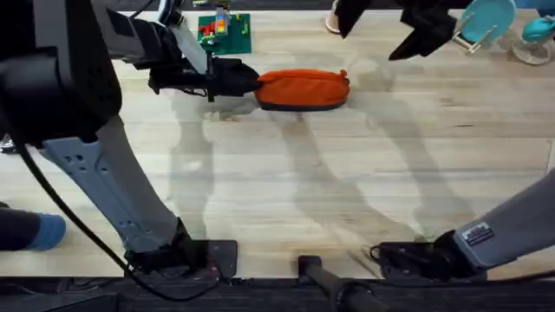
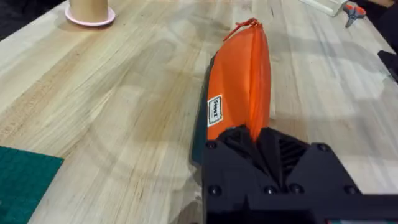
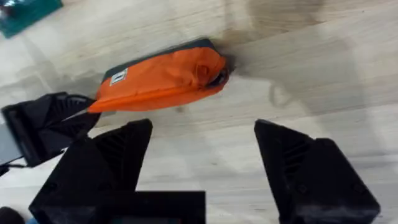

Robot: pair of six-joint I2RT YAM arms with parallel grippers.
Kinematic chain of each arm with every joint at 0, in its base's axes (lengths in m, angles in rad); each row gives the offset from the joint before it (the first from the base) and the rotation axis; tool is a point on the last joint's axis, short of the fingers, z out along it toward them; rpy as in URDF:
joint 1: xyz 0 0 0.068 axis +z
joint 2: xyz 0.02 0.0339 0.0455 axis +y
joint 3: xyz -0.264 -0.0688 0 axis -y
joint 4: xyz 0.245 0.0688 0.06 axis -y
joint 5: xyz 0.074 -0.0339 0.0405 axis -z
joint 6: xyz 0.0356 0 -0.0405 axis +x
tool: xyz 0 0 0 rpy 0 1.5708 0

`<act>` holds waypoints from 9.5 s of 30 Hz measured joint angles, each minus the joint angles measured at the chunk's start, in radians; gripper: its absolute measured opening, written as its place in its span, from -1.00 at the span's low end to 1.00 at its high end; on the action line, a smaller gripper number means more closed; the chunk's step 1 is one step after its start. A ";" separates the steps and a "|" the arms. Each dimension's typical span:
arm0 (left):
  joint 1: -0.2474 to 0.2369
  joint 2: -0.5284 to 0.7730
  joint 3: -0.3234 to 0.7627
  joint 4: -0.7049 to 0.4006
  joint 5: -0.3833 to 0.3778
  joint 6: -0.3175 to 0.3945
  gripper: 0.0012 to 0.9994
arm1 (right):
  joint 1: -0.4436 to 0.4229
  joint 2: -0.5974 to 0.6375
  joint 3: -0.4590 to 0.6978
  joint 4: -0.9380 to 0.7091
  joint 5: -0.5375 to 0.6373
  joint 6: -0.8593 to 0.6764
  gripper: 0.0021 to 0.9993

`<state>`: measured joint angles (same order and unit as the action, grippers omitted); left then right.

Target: Unzip the bag, pick up the pens from the table one at a time and place them inside, then zip the bag closed.

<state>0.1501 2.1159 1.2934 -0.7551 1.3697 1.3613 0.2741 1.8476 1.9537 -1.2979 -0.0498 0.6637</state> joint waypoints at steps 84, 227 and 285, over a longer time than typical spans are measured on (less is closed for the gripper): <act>0.000 0.000 0.000 0.000 0.000 0.000 -0.92 | -0.011 0.283 0.002 0.088 -0.097 0.062 -0.58; -0.001 0.000 0.000 -0.004 -0.003 -0.015 -0.92 | -0.043 -0.347 -0.210 0.121 -0.101 -0.620 0.63; -0.094 -0.913 0.128 -0.486 -0.899 -1.004 1.00 | -0.040 -0.353 -0.210 -0.087 -0.153 -0.672 0.99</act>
<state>0.0559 1.2029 1.4212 -1.2414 0.4710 0.3575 0.2337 1.4944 1.7435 -1.3851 -0.2028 -0.0086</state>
